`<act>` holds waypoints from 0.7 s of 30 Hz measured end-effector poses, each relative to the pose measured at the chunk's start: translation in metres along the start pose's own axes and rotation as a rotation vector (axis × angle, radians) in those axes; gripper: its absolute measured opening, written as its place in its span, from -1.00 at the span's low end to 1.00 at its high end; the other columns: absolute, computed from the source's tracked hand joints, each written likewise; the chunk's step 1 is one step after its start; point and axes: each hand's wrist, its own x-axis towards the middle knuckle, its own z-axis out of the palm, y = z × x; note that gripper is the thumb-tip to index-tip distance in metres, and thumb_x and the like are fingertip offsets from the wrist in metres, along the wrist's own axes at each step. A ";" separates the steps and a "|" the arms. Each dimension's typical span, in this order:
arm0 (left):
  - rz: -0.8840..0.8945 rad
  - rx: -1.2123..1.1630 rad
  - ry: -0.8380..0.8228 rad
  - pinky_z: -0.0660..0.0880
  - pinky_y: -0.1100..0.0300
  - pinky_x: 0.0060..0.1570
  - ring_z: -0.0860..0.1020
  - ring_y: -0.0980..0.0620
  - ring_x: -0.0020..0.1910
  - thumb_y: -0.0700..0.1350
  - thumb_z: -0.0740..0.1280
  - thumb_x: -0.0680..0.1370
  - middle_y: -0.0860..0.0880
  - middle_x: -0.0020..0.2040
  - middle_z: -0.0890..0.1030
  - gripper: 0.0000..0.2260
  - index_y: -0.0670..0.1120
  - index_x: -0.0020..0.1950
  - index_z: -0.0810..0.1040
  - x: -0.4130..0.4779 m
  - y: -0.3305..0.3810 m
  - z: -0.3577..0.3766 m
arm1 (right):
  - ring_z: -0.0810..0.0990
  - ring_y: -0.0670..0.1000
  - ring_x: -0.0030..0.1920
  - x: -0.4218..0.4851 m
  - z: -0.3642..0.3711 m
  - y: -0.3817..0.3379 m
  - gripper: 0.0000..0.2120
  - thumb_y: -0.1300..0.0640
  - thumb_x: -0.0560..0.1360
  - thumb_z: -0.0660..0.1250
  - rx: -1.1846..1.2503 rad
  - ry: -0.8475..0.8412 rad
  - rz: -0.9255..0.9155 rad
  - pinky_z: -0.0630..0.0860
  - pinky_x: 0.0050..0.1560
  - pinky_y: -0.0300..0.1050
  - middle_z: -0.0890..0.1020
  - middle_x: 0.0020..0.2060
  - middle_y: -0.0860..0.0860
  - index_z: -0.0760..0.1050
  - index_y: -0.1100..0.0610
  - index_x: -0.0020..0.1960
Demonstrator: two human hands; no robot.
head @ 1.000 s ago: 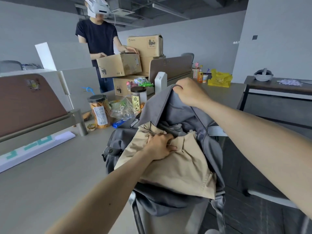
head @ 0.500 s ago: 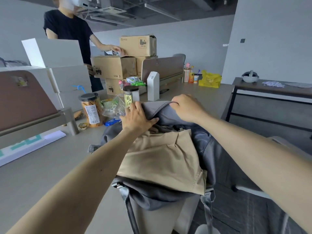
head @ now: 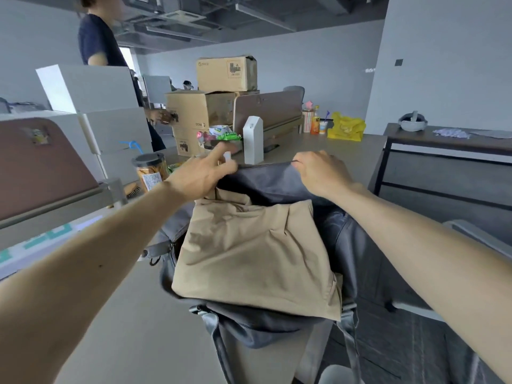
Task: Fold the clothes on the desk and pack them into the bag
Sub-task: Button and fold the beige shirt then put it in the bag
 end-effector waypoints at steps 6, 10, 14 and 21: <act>-0.322 0.064 -0.209 0.53 -0.07 -0.09 0.48 -0.16 0.29 -0.11 0.39 0.55 -0.05 0.36 0.51 -0.73 0.00 0.25 0.60 -0.019 -0.007 0.013 | 0.52 0.24 -0.22 0.002 0.003 0.008 -0.76 0.12 0.65 0.12 -0.040 0.051 0.036 0.33 -0.28 -0.04 0.52 -0.23 0.14 0.44 0.17 -0.13; -0.308 -0.224 -0.047 0.54 -0.05 0.04 0.53 -0.17 0.22 -0.12 0.32 0.51 -0.01 0.29 0.53 -0.82 0.00 0.08 0.62 -0.015 0.009 0.022 | 0.53 0.23 -0.22 -0.006 0.008 0.003 -0.73 0.10 0.65 0.09 -0.023 0.030 0.015 0.34 -0.30 -0.04 0.52 -0.23 0.13 0.40 0.14 -0.18; -0.075 -0.264 -0.270 0.37 -0.25 0.35 0.20 -0.16 0.50 0.05 0.31 0.57 -0.02 0.58 0.09 -0.76 0.20 0.23 0.60 0.004 0.034 0.040 | 0.49 0.21 -0.23 0.001 0.002 -0.002 -0.64 0.04 0.64 0.07 0.083 0.014 0.035 0.30 -0.28 -0.05 0.50 -0.25 0.11 0.27 0.09 -0.32; -0.427 0.098 -0.302 0.42 -0.30 0.20 0.24 -0.26 0.41 0.24 0.23 0.58 -0.15 0.54 0.10 -0.51 0.10 0.45 0.27 0.013 0.042 0.050 | 0.51 0.22 -0.24 -0.001 0.003 0.003 -0.66 0.03 0.64 0.08 0.063 0.000 0.011 0.32 -0.33 -0.07 0.53 -0.26 0.09 0.37 0.12 -0.26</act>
